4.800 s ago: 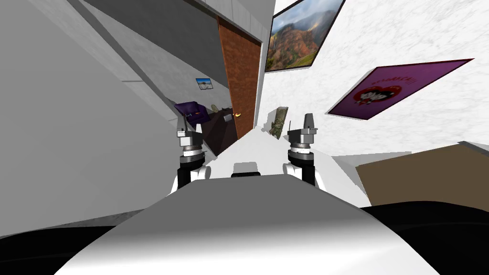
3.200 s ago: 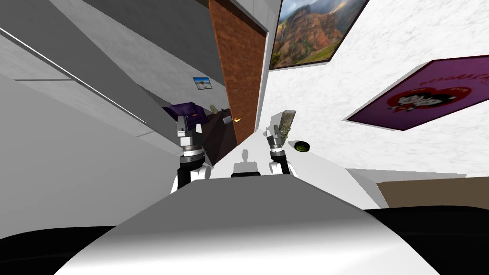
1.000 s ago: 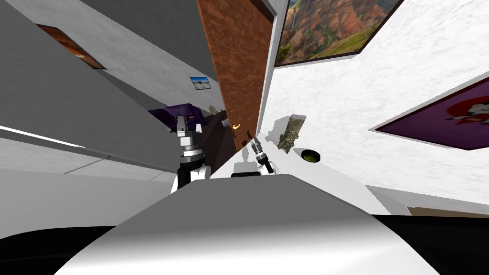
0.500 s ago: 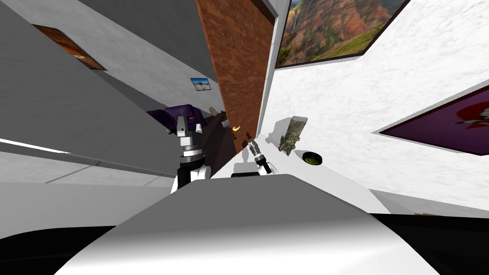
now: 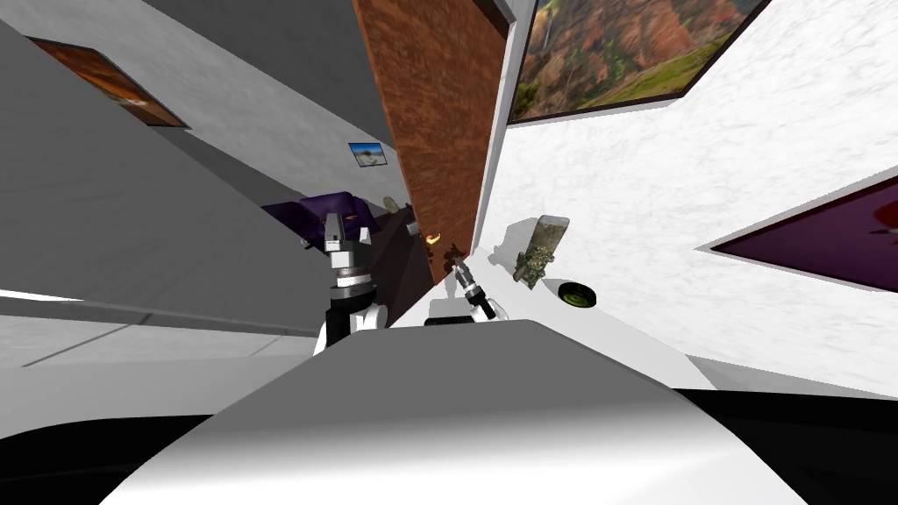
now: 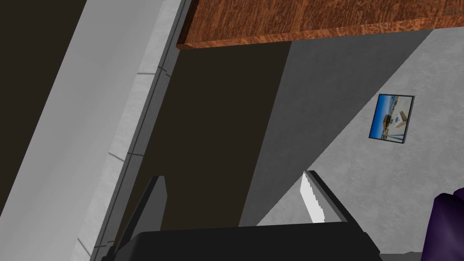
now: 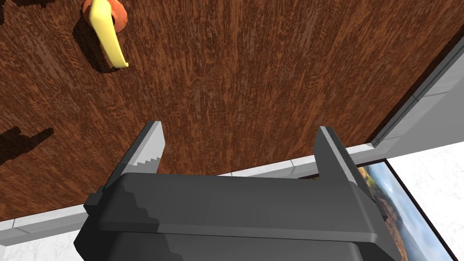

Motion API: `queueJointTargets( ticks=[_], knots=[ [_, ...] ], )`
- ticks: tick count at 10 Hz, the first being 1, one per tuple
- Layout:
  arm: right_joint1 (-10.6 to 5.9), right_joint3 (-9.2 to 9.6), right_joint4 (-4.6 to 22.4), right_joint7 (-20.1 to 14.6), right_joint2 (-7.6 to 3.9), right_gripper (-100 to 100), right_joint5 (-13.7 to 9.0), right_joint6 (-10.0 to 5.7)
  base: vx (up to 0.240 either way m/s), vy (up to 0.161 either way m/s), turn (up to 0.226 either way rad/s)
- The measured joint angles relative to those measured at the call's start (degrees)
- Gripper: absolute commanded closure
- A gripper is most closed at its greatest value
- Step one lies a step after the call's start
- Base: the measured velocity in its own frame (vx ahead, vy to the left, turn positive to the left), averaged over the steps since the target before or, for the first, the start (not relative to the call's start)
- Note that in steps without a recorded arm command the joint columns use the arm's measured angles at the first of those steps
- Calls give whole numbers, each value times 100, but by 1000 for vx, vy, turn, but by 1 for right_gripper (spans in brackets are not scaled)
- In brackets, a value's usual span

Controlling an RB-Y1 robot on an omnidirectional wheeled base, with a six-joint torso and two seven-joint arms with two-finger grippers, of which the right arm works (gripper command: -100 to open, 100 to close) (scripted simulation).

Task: Push the door open

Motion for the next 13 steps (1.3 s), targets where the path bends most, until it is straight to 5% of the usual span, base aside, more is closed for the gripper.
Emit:
queueJointTargets(
  ticks=[13],
  knots=[
    [-653,791,1635,-32,-35,-100,-83,-320,136,-13,6]
  ],
)
